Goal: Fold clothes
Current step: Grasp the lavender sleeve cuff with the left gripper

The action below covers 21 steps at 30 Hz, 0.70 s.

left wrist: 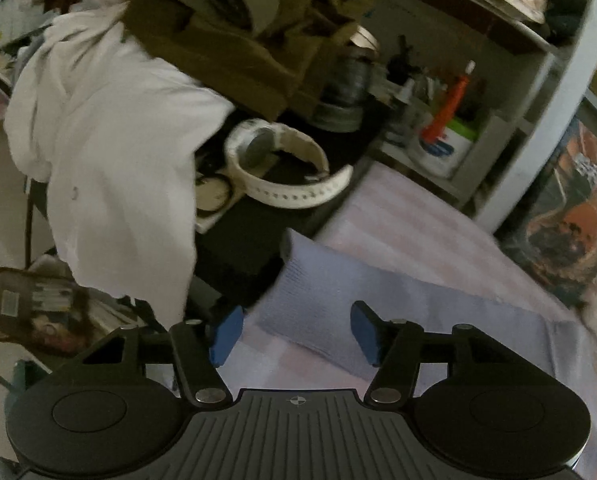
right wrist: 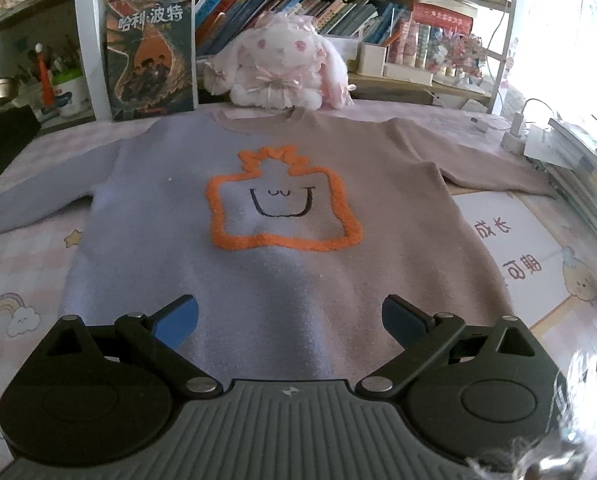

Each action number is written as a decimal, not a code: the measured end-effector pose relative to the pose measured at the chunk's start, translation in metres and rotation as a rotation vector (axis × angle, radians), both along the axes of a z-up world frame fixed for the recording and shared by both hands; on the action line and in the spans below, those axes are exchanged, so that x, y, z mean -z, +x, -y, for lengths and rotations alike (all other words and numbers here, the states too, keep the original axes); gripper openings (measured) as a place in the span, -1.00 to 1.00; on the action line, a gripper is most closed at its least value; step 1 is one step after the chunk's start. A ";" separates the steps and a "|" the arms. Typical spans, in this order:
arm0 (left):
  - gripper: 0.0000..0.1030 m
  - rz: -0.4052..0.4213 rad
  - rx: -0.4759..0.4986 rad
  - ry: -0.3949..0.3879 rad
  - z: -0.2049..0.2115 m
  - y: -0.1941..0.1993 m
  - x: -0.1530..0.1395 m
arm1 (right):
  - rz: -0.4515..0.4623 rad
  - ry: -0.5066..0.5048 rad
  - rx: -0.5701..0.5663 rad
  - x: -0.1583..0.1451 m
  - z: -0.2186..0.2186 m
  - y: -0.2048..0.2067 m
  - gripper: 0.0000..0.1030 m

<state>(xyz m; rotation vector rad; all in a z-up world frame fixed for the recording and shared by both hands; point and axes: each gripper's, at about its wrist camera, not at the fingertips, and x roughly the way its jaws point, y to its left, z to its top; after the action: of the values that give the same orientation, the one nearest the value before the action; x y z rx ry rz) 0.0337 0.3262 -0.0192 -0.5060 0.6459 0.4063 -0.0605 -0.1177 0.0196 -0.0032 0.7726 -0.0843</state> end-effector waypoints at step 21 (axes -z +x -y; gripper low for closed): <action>-0.12 0.072 0.102 -0.192 0.040 0.025 0.006 | 0.015 0.012 -0.006 -0.007 0.001 0.001 0.92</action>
<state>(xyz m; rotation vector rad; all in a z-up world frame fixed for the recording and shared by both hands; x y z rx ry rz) 0.0583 0.2859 -0.0254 -0.6647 0.6417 0.2294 -0.0598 -0.1187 0.0266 0.0064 0.7579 -0.0738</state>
